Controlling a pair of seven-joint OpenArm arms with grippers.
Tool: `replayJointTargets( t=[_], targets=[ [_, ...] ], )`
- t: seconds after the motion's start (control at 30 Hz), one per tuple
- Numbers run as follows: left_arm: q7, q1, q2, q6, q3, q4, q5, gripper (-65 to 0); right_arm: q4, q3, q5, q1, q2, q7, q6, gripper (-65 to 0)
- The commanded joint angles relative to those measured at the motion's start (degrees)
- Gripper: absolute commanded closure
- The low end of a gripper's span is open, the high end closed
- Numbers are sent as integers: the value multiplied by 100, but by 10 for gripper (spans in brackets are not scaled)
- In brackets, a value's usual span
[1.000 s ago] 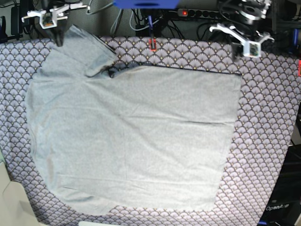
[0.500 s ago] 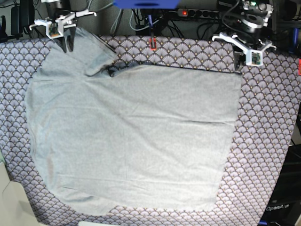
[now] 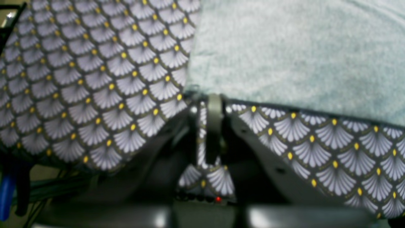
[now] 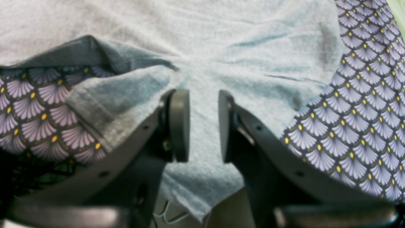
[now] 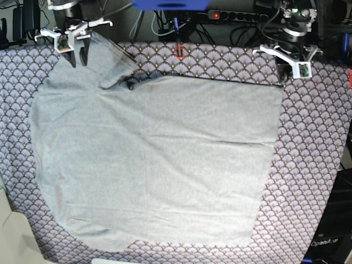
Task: Fold the T-shirt properly
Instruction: 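Lower both grippers onto the shirt's shoulder edge and grasp it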
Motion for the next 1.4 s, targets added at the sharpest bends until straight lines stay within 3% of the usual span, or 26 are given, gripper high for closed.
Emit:
replayJointTargets(
  t=[0.0, 0.1, 0.23, 0.3, 0.7, 1.17, 1.23, 1.37],
  targets=[
    [-159, -1, 0, -5, -29, 99, -65, -60, 87, 5, 27, -65, 24, 141, 23, -175],
    [-159, -1, -9, -5, -29, 72, -65, -149, 87, 5, 27, -65, 33, 141, 23, -174],
    [-159, -9, 9, -5, -46, 72, -74, -348, 87, 32, 27, -74, 33, 141, 23, -174],
    [-159, -36, -18, -5, -46, 37, -100, -388, 87, 32, 27, -74, 33, 141, 23, -174],
    [-159, -853, 9, -5, -424, -921, -74, -381, 78, 40, 19, -74, 33, 141, 23, -174],
    [-150, -1346, -26, -5, -389, -1572, -65, -374, 78, 40, 19, -65, 33, 141, 23, -174],
    [-150, -1346, -26, -5, -380, -1633, -65, -334, 78, 40, 19, -65, 33, 141, 23, -174],
    [-150, -1416, -149, -5, -178, -1765, -65, -192, 78, 40, 19, -65, 33, 141, 23, -174]
  ],
)
